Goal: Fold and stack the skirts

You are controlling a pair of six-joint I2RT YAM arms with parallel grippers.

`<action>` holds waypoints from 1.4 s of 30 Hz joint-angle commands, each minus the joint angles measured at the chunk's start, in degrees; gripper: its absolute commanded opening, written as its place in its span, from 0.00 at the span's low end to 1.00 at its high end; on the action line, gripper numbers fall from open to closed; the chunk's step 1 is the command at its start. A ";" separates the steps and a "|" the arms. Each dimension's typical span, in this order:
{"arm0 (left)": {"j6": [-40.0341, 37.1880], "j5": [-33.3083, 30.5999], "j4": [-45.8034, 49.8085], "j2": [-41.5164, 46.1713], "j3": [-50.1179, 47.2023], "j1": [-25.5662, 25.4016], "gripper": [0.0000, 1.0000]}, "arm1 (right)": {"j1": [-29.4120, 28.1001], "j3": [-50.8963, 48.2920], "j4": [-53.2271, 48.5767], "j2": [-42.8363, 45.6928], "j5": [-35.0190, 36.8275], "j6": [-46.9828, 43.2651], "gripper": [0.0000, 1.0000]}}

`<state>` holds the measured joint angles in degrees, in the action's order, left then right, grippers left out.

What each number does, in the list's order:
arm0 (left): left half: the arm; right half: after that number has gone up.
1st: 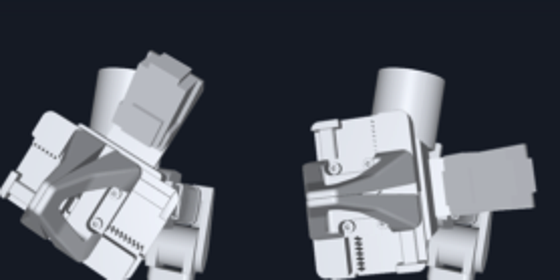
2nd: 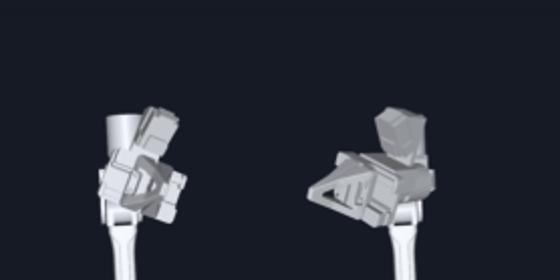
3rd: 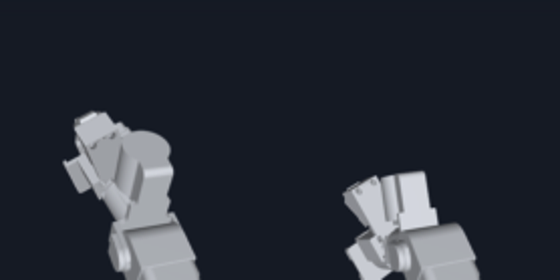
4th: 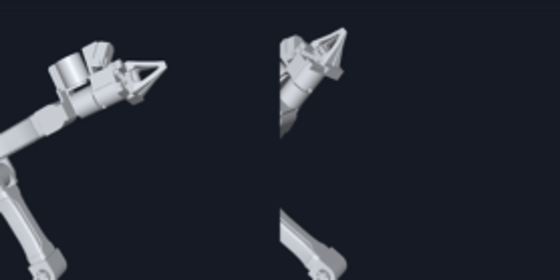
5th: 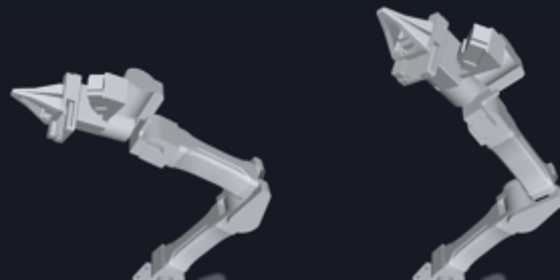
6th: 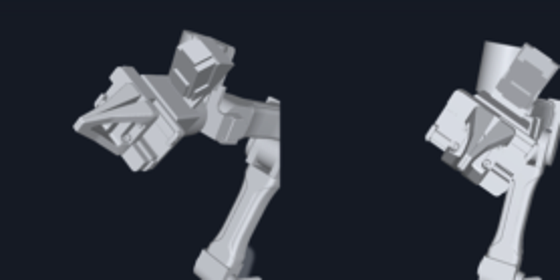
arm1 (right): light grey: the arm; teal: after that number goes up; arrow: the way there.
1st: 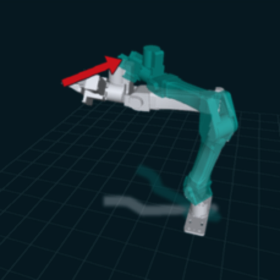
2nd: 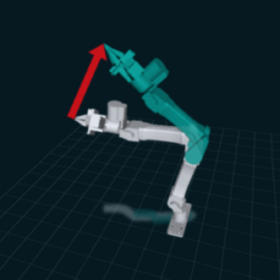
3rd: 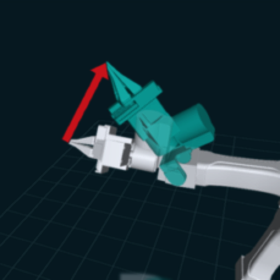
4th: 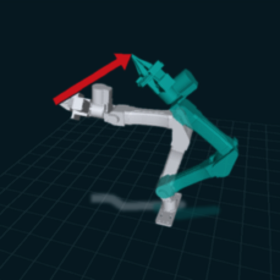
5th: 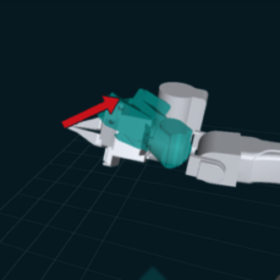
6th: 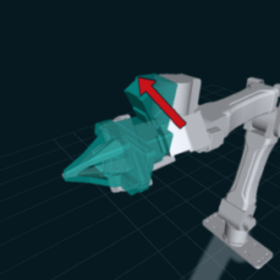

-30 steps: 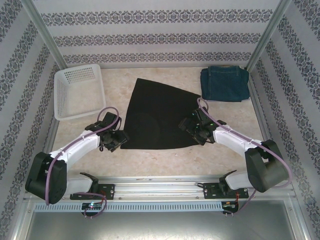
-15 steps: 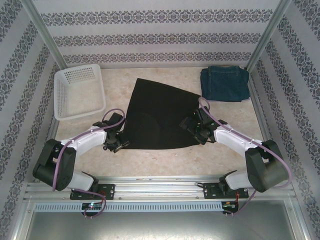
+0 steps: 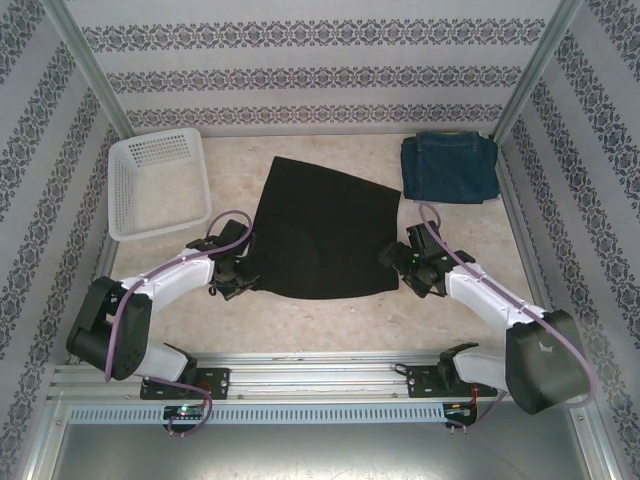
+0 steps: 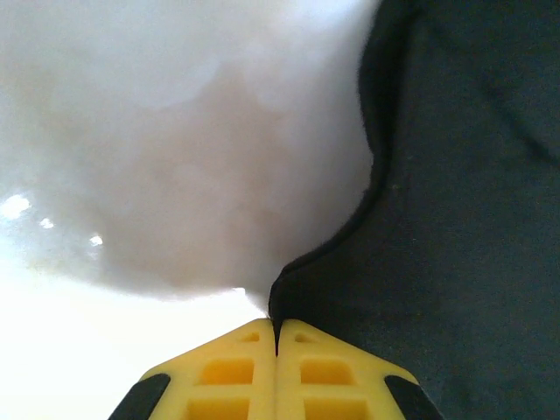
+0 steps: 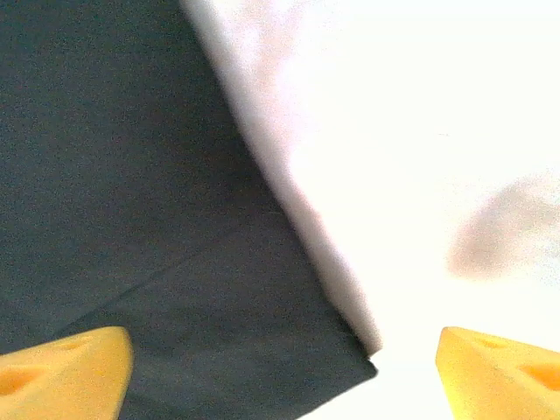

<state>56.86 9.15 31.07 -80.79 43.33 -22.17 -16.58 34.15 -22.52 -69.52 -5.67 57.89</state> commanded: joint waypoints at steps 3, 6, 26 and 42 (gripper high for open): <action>-0.74 1.70 -2.59 2.43 0.20 -0.67 0.00 | 1.88 -4.58 1.18 1.07 -6.82 -0.40 0.63; -0.61 1.82 -3.55 3.25 0.03 -0.59 0.00 | 1.86 -5.15 4.26 0.08 -10.13 -0.52 0.57; -0.97 1.34 -3.43 3.47 -0.11 -0.60 0.00 | 1.81 -8.17 6.26 -2.56 -8.84 0.85 0.32; -9.92 -6.71 9.62 8.47 14.70 0.21 0.00 | 3.82 3.92 -1.53 4.97 -6.90 -5.13 0.00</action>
<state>51.79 6.13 36.03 -73.93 52.60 -22.13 -13.80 34.65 -20.88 -66.65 -14.20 54.02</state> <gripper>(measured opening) 0.063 0.058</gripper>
